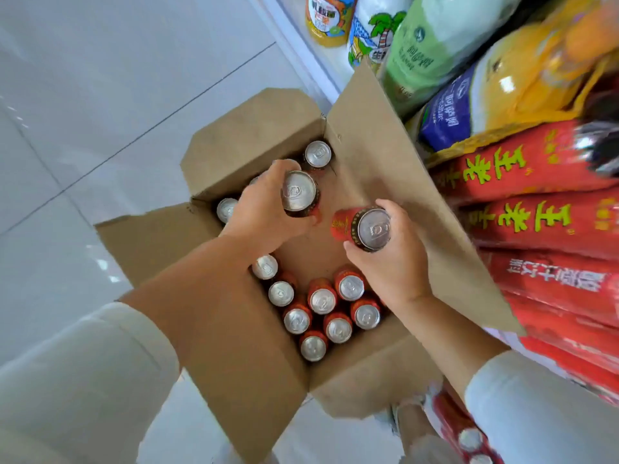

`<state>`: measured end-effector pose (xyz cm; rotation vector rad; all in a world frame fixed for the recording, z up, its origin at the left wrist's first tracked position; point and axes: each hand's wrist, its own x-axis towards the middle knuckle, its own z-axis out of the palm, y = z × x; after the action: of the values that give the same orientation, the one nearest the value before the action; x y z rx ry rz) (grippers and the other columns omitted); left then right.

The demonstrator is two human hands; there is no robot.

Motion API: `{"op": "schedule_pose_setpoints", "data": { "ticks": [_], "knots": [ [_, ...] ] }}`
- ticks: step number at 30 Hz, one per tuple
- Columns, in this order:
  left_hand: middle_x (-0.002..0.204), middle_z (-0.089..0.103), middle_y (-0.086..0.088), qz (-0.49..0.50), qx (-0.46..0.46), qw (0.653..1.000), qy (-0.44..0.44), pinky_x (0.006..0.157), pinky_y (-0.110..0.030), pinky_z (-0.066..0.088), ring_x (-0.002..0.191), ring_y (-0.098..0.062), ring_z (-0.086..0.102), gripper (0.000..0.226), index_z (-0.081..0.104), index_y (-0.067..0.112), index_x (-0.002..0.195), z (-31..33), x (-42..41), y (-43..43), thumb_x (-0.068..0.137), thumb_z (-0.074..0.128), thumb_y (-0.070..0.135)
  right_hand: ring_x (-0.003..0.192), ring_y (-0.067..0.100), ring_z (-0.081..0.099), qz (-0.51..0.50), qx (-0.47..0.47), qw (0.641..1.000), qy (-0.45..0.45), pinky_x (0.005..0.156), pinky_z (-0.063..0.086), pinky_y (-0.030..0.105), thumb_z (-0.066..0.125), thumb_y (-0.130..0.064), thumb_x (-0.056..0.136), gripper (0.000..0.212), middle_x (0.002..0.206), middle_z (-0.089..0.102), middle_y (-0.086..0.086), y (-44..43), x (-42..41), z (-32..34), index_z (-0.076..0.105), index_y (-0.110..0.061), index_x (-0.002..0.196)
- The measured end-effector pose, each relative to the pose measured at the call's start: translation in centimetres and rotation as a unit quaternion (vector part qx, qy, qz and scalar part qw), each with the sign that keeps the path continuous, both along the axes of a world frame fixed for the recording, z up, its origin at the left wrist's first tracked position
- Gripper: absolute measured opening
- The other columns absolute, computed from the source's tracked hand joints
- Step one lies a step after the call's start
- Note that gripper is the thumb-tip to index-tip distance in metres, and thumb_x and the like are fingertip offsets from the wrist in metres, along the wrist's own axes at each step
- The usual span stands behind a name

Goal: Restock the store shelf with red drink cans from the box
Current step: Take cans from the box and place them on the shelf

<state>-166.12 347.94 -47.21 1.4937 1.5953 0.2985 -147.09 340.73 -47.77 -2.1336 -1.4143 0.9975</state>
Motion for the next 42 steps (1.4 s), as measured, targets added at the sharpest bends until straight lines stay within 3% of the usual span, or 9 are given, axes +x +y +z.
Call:
{"op": "schedule_pose_setpoints", "data": {
  "ticks": [7, 11, 15, 21, 25, 27, 29, 32, 42],
  "knots": [
    [0.104, 0.063, 0.018, 0.024, -0.008, 0.999, -0.041, 0.067, 0.002, 0.036, 0.092, 0.013, 0.056, 0.068, 0.053, 0.032, 0.115, 26.1, -3.1, -1.7, 0.059, 0.09, 0.026, 0.104, 0.008, 0.058, -0.032, 0.067, 0.996, 0.047, 0.091, 0.046, 0.027, 0.081, -0.033, 0.062, 0.071, 0.108, 0.056, -0.016, -0.1, 0.1, 24.9, 0.046, -0.025, 0.123],
    [0.092, 0.065, 0.028, 0.018, 0.043, 0.995, -0.083, 0.068, 0.001, 0.038, 0.084, 0.018, 0.058, 0.066, 0.053, 0.035, 0.11, 40.9, -2.5, -3.3, 0.058, 0.092, 0.019, 0.08, -0.007, 0.06, -0.055, 0.106, 0.989, 0.091, 0.07, 0.043, 0.005, 0.083, -0.02, 0.066, 0.063, 0.085, 0.061, -0.03, -1.1, 0.4, 40.3, 0.045, -0.029, 0.116],
    [0.093, 0.065, 0.031, -0.016, 0.101, 0.984, -0.145, 0.073, -0.001, 0.04, 0.087, 0.016, 0.06, 0.069, 0.054, 0.035, 0.114, 52.4, -1.8, -4.0, 0.059, 0.092, 0.02, 0.093, -0.013, 0.054, -0.057, 0.193, 0.973, 0.111, 0.082, 0.04, 0.007, 0.081, -0.022, 0.064, 0.065, 0.099, 0.056, -0.032, -2.3, 0.9, 53.6, 0.047, -0.031, 0.118],
    [0.101, 0.067, 0.015, -0.056, 0.165, 0.952, -0.251, 0.079, -0.011, 0.047, 0.092, 0.002, 0.064, 0.073, 0.054, 0.023, 0.119, 65.2, 0.6, -3.8, 0.054, 0.086, 0.036, 0.082, -0.006, 0.06, -0.074, 0.309, 0.94, 0.124, 0.068, 0.046, 0.011, 0.08, -0.018, 0.065, 0.06, 0.098, 0.061, -0.029, -4.5, 2.6, 68.4, 0.047, -0.04, 0.111],
    [0.102, 0.069, 0.014, -0.105, 0.21, 0.929, -0.287, 0.079, -0.012, 0.047, 0.09, 0.001, 0.065, 0.07, 0.055, 0.024, 0.118, 71.4, 3.4, -4.1, 0.057, 0.087, 0.036, 0.093, -0.005, 0.059, -0.099, 0.383, 0.915, 0.075, 0.084, 0.045, 0.016, 0.085, -0.016, 0.064, 0.067, 0.104, 0.059, -0.019, -6.2, 4.8, 75.3, 0.046, -0.034, 0.115],
    [0.103, 0.07, 0.017, -0.127, 0.23, 0.918, -0.296, 0.079, -0.013, 0.049, 0.092, -0.004, 0.067, 0.066, 0.056, 0.032, 0.116, 74.0, 5.2, -4.2, 0.056, 0.085, 0.041, 0.086, 0.006, 0.064, -0.125, 0.401, 0.905, 0.071, 0.075, 0.053, 0.029, 0.084, -0.027, 0.06, 0.066, 0.1, 0.063, -0.016, -7.3, 6.3, 78.1, 0.046, -0.041, 0.112],
    [0.104, 0.07, 0.016, -0.138, 0.238, 0.907, -0.317, 0.079, -0.015, 0.05, 0.095, -0.008, 0.068, 0.064, 0.057, 0.037, 0.116, 76.3, 7.1, -4.3, 0.06, 0.089, 0.032, 0.075, 0.008, 0.064, -0.141, 0.42, 0.894, 0.067, 0.062, 0.052, 0.019, 0.082, -0.03, 0.061, 0.062, 0.099, 0.066, -0.009, -8.3, 8.2, 80.5, 0.047, -0.043, 0.111],
    [0.105, 0.071, 0.011, -0.16, 0.262, 0.888, -0.343, 0.084, -0.022, 0.052, 0.099, -0.01, 0.067, 0.063, 0.06, 0.03, 0.119, 78.9, 10.2, -4.1, 0.064, 0.09, 0.026, 0.088, -0.005, 0.06, -0.128, 0.466, 0.875, 0.024, 0.076, 0.045, 0.009, 0.082, -0.022, 0.065, 0.06, 0.101, 0.062, -0.025, -9.1, 11.8, 83.7, 0.046, -0.043, 0.109],
    [0.107, 0.071, 0.01, -0.185, 0.291, 0.866, -0.362, 0.083, -0.017, 0.052, 0.096, -0.005, 0.068, 0.062, 0.061, 0.023, 0.122, 80.6, 19.1, -1.4, 0.067, 0.088, 0.02, 0.105, 0.01, 0.059, -0.104, 0.346, 0.928, -0.087, 0.096, 0.045, 0.028, 0.086, -0.018, 0.063, 0.067, 0.112, 0.06, -0.009, -2.0, 24.6, 84.6, 0.045, -0.031, 0.115]
  ]
}}
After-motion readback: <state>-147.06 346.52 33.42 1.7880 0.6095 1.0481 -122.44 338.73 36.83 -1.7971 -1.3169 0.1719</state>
